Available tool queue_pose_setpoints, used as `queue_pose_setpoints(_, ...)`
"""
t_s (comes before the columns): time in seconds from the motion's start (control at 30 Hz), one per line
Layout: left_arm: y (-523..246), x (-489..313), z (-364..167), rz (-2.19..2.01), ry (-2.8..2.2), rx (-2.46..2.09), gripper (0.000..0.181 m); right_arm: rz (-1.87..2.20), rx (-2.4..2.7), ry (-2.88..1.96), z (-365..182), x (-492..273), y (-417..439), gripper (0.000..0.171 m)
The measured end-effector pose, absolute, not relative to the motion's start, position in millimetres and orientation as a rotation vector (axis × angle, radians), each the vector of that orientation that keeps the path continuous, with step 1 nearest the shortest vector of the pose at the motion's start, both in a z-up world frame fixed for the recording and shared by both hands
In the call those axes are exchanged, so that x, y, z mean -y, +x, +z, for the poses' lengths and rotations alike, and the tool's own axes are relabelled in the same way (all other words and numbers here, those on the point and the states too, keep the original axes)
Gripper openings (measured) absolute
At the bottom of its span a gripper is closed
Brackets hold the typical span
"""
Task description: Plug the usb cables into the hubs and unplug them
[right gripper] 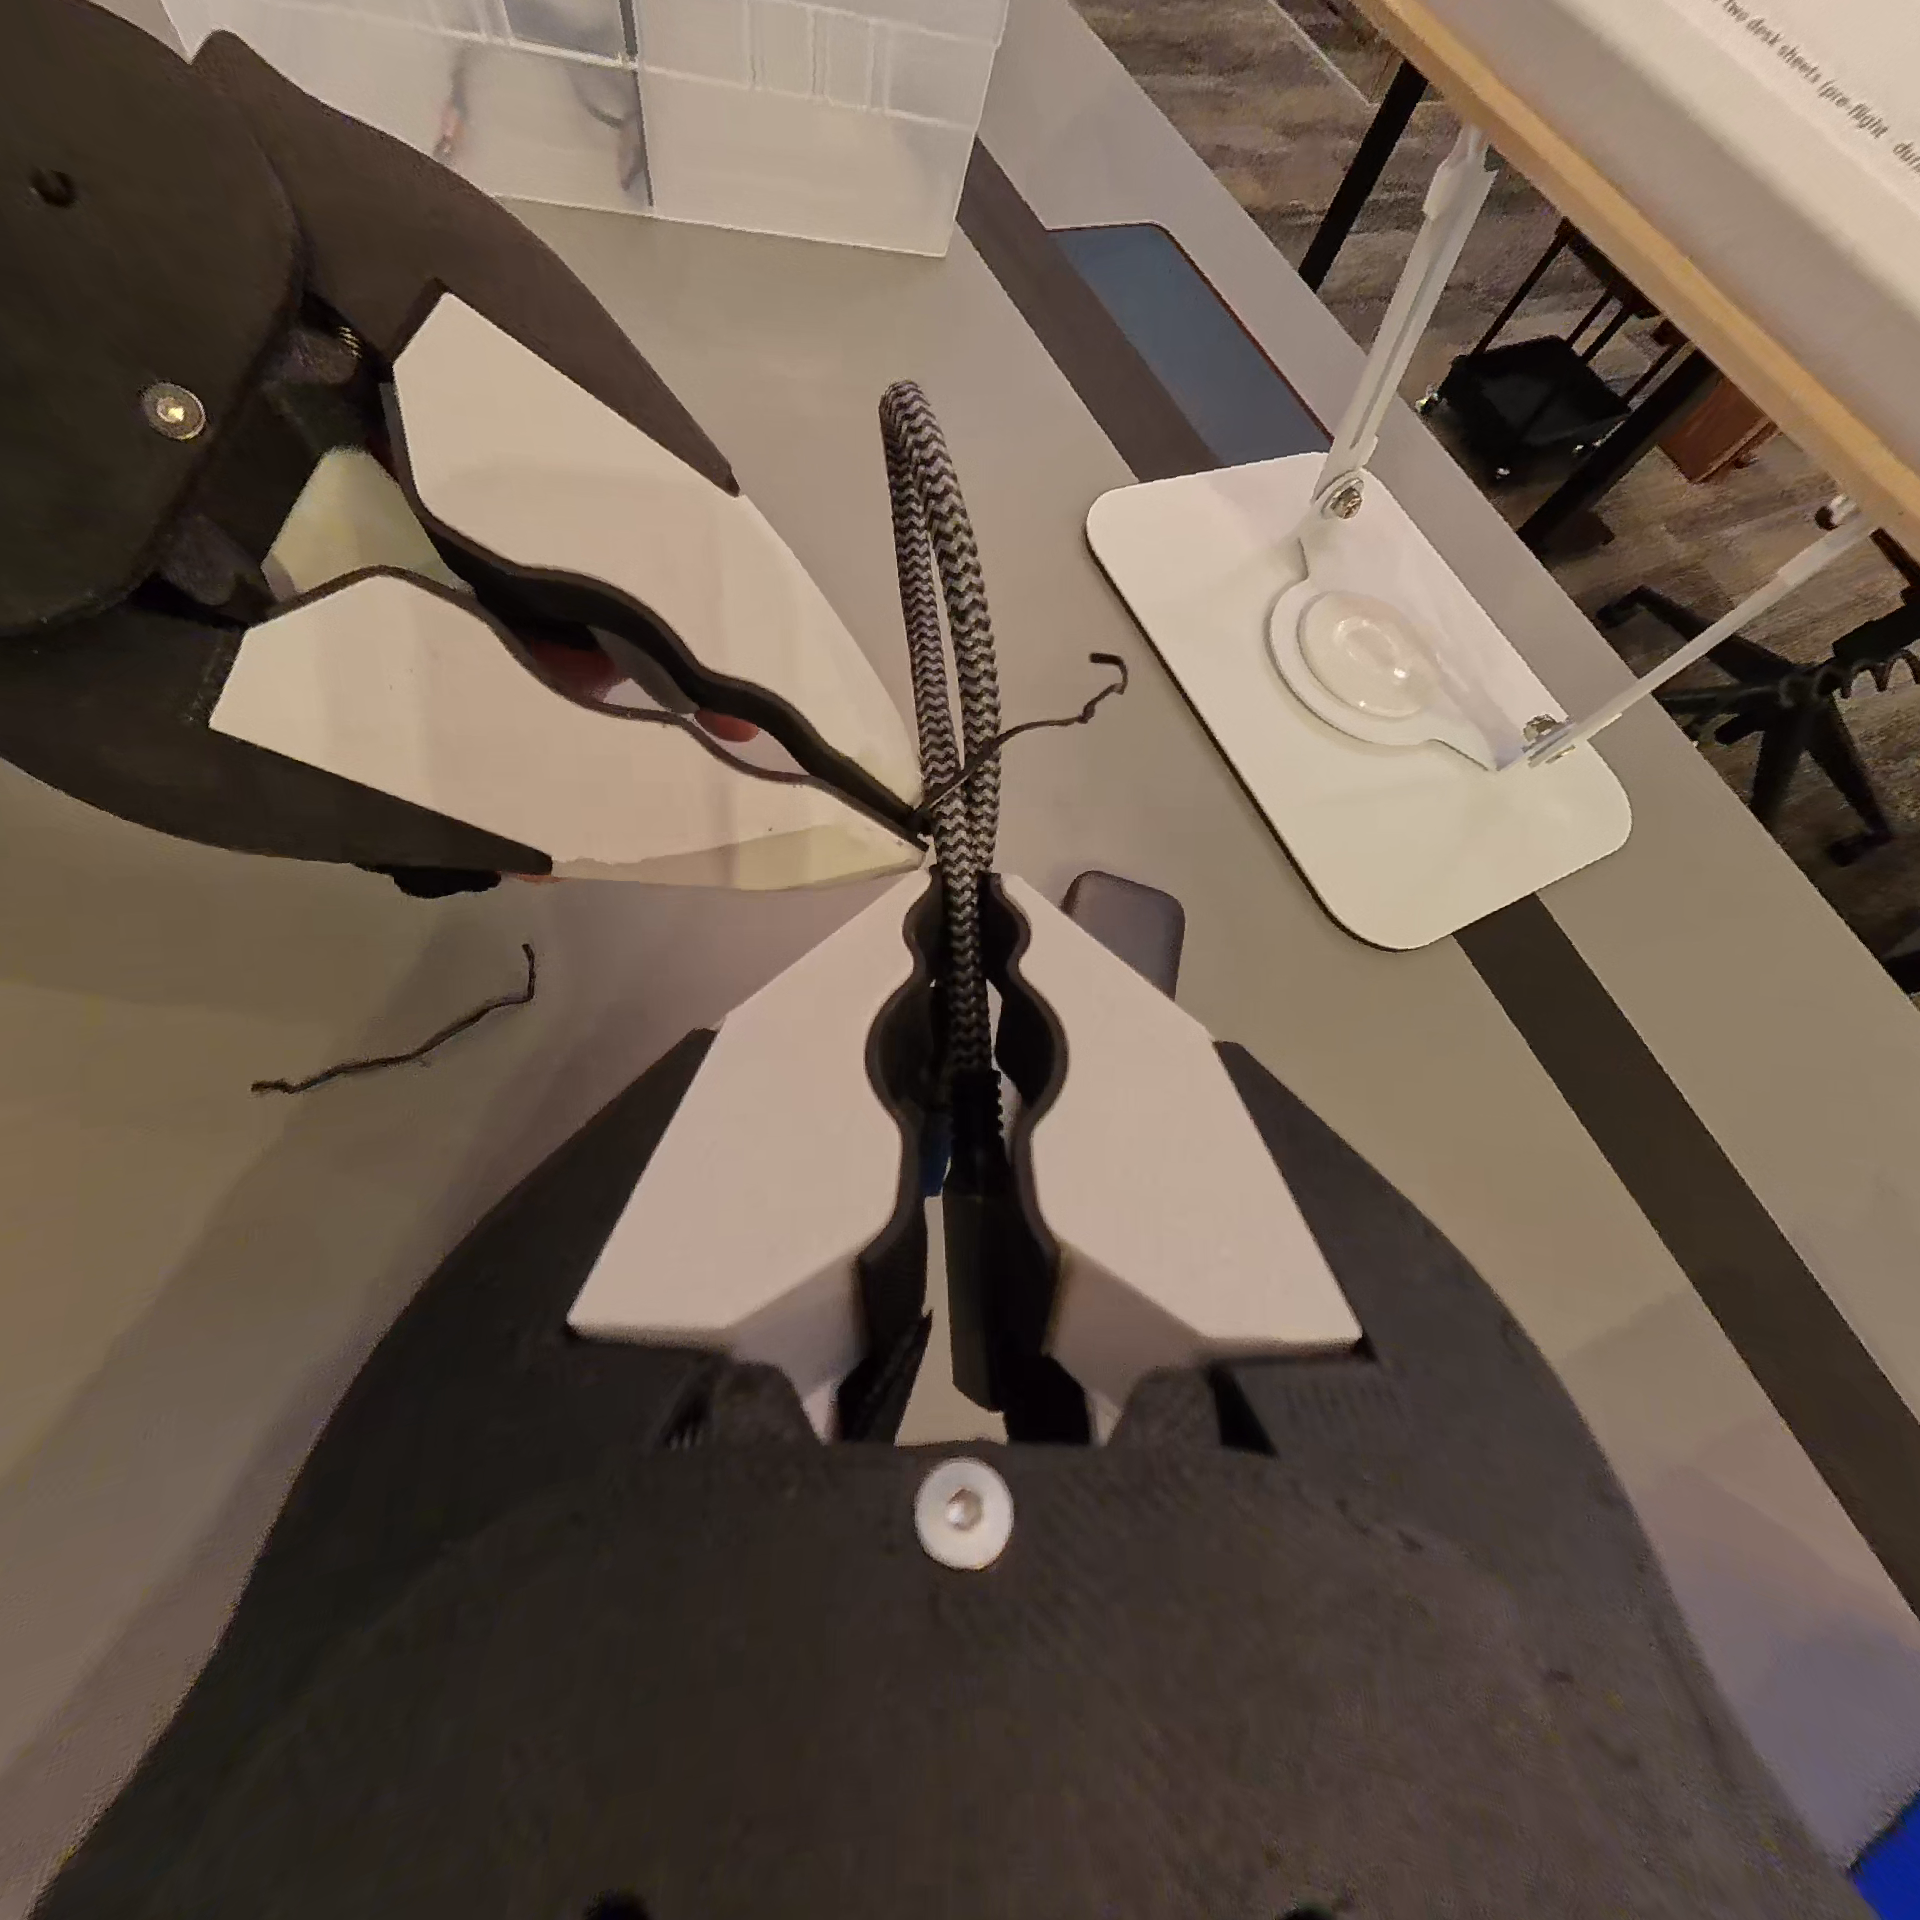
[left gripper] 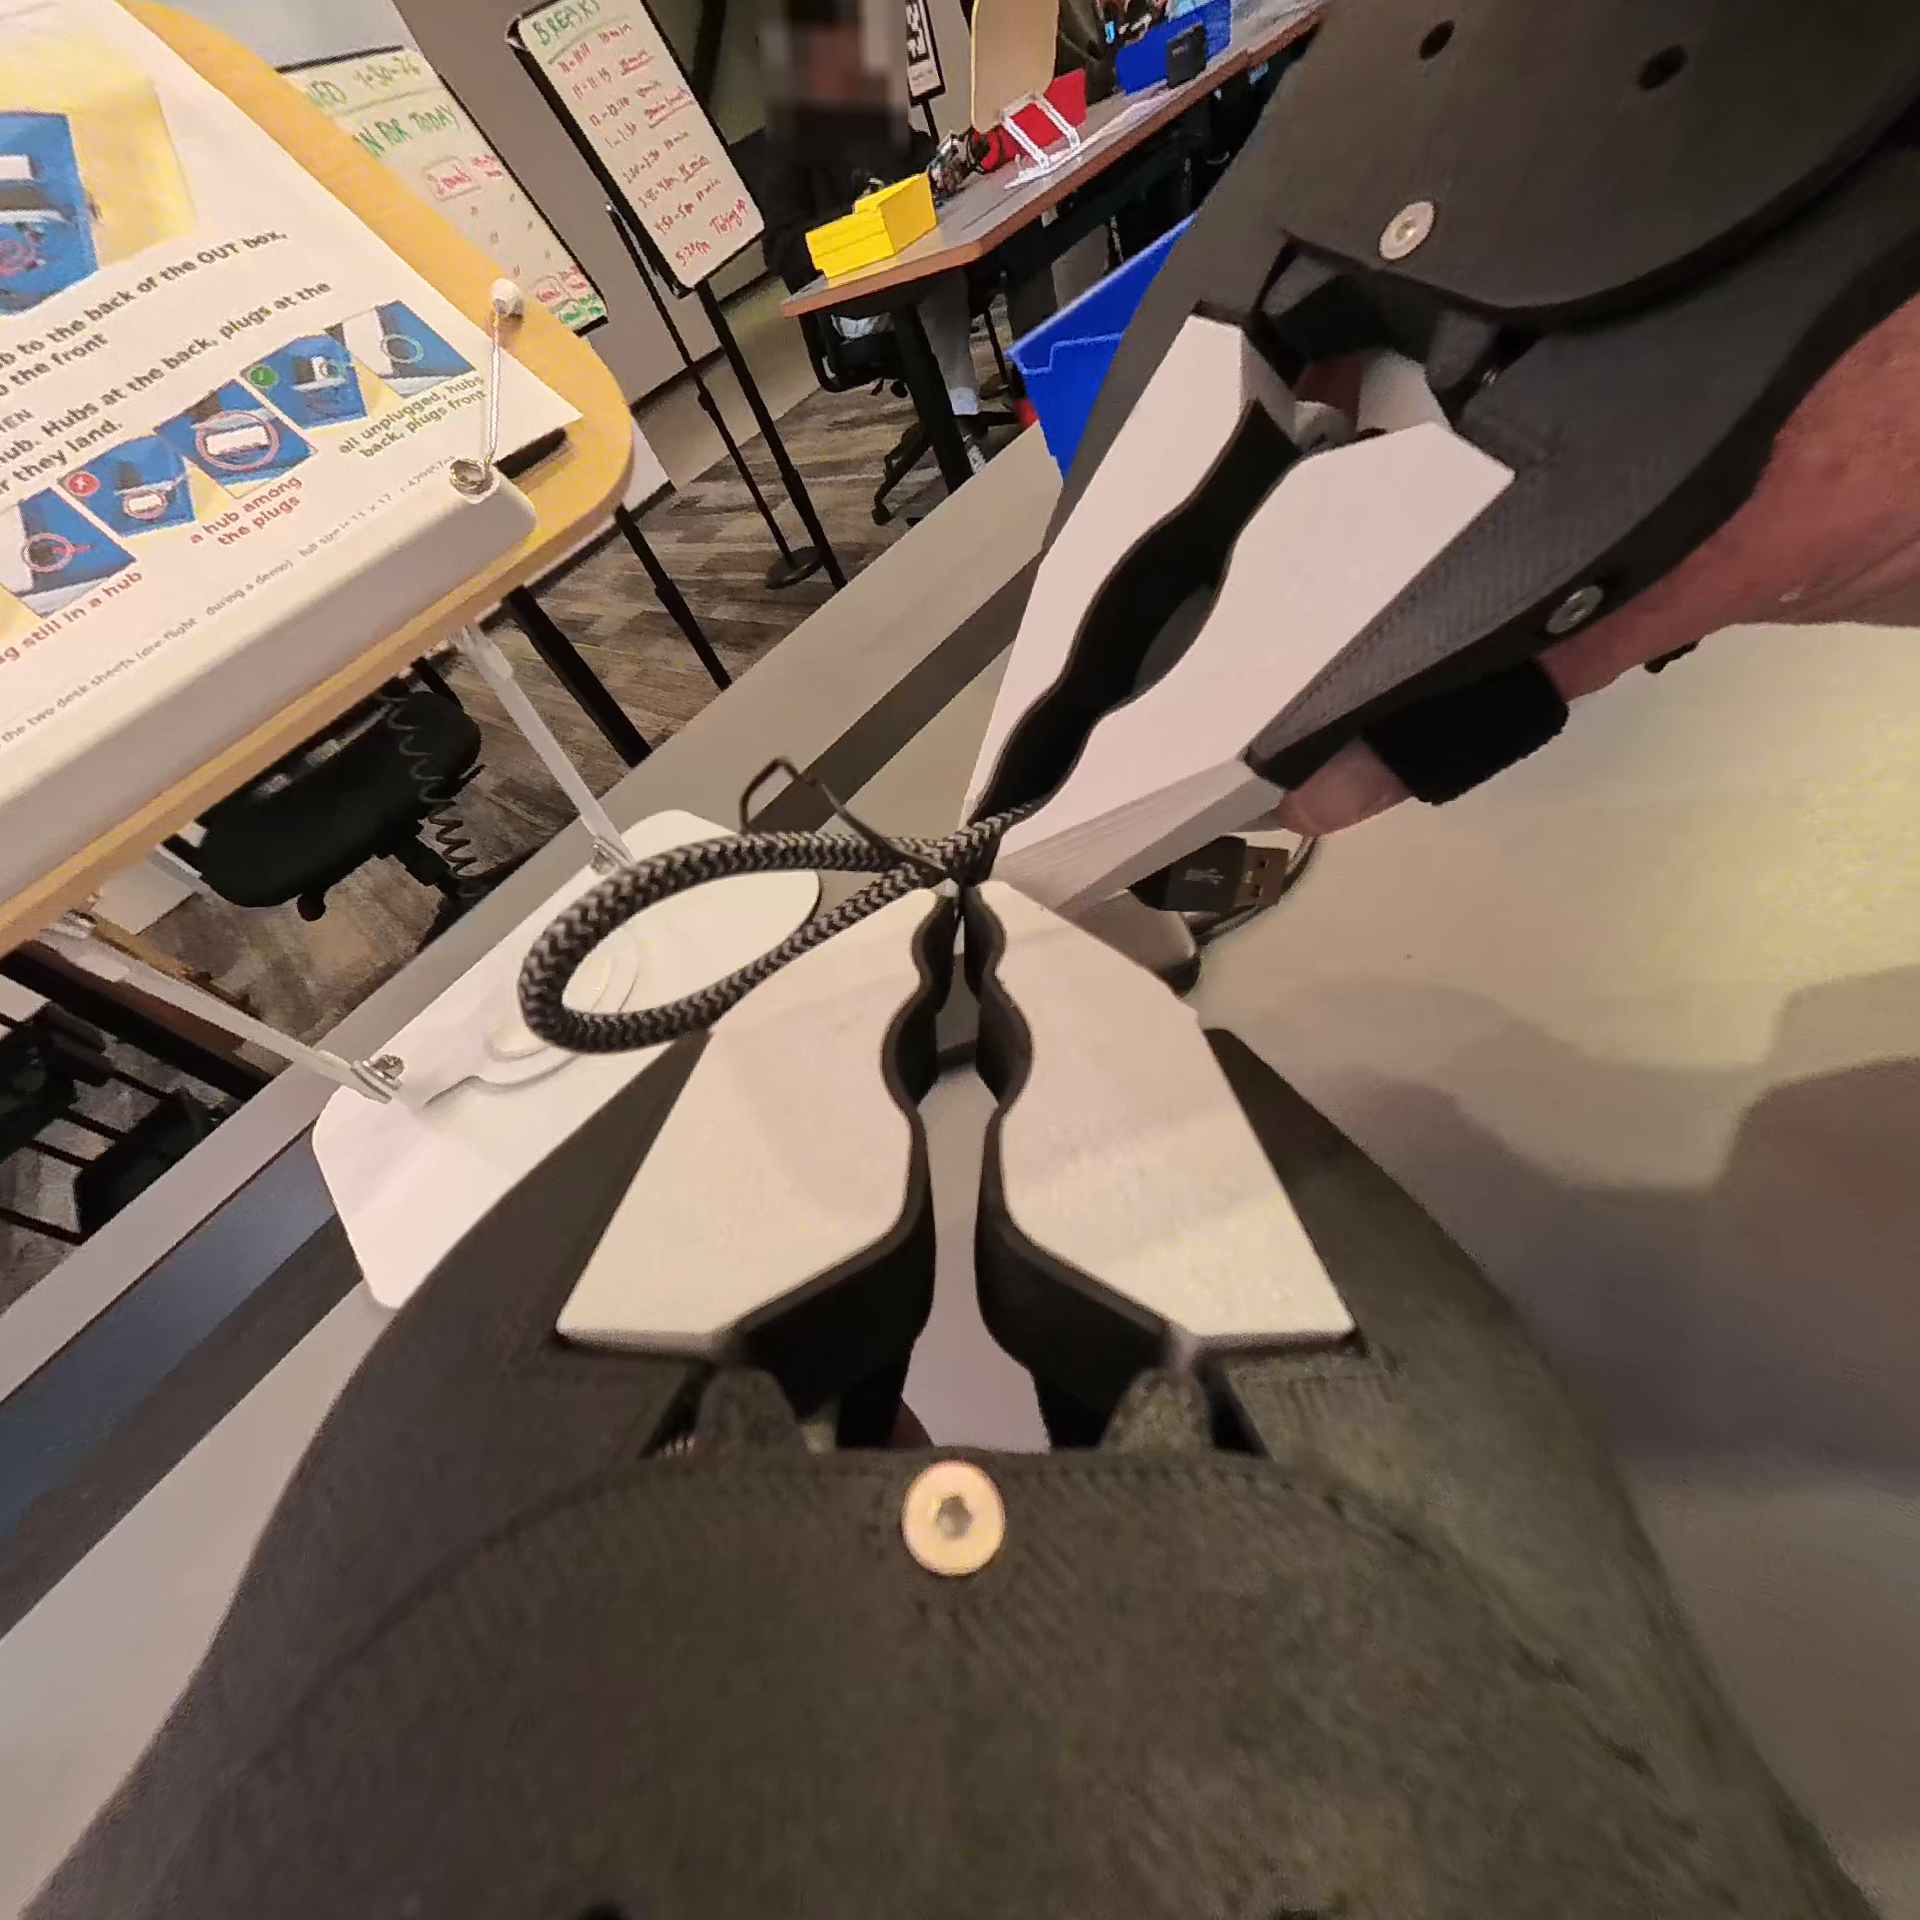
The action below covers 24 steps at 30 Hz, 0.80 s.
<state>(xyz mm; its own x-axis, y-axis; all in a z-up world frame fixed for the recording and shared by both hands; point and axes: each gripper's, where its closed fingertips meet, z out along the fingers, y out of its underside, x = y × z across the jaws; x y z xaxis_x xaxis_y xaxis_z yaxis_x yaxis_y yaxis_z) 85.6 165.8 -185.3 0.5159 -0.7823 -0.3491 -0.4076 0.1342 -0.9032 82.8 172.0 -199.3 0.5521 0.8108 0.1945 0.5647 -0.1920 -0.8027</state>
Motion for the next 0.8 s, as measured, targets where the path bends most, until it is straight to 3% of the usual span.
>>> queue_pose_setpoints(0.8, 80.0, -166.8, -186.7, -0.245, -1.462, -1.087, 0.014, 0.526, 1.065, -1.899, -198.6, -165.2, 81.1, 0.003)
